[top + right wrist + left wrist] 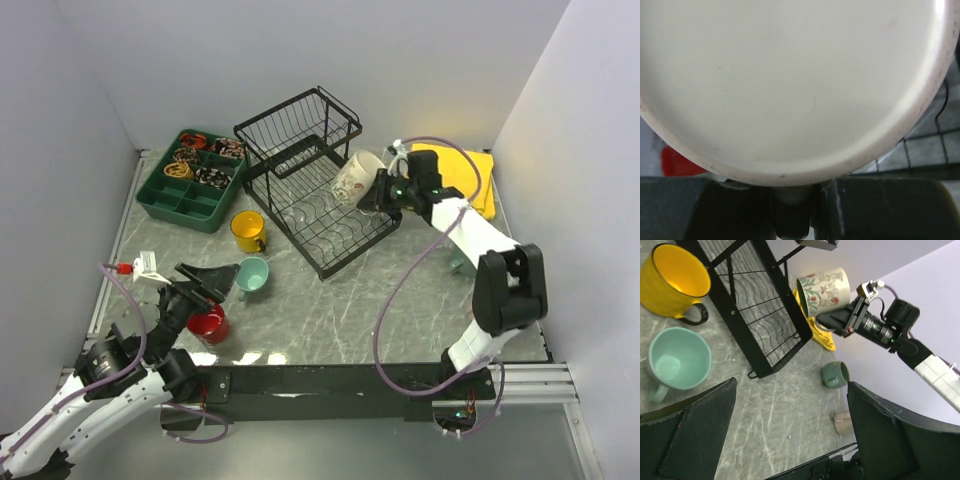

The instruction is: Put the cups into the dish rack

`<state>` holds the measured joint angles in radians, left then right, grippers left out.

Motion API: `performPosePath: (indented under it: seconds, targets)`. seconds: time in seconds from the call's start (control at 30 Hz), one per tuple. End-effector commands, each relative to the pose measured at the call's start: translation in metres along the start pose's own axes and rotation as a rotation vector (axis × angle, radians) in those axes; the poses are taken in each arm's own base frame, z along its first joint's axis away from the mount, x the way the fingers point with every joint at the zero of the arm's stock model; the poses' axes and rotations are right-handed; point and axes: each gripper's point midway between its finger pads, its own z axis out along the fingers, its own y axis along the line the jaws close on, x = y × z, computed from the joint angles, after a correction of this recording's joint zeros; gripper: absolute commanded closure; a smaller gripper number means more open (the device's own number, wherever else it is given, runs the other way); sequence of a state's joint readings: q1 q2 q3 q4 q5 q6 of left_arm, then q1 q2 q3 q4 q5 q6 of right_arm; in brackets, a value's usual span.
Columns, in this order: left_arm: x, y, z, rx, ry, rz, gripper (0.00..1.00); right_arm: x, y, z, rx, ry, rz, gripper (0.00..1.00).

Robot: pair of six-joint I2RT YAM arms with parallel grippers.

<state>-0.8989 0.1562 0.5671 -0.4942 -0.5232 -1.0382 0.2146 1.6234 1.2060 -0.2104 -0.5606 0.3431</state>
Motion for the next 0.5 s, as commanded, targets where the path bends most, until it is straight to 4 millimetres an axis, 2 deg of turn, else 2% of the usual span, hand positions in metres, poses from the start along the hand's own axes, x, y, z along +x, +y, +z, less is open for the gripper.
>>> performPosePath:
  seconds: [0.0,0.27,0.47]
  targets:
    - [-0.009,0.004,-0.005,-0.029,-0.025,-0.013,0.03,-0.069,0.032,0.015,-0.004,-0.211,-0.246,1.0]
    - [-0.014,0.008,-0.008,-0.048,-0.042,-0.007,0.04,-0.101,0.025,0.039,0.157,-0.341,-0.371,1.0]
    - [-0.018,0.01,-0.007,-0.064,-0.058,0.001,0.04,-0.105,0.03,0.058,0.229,-0.404,-0.488,1.0]
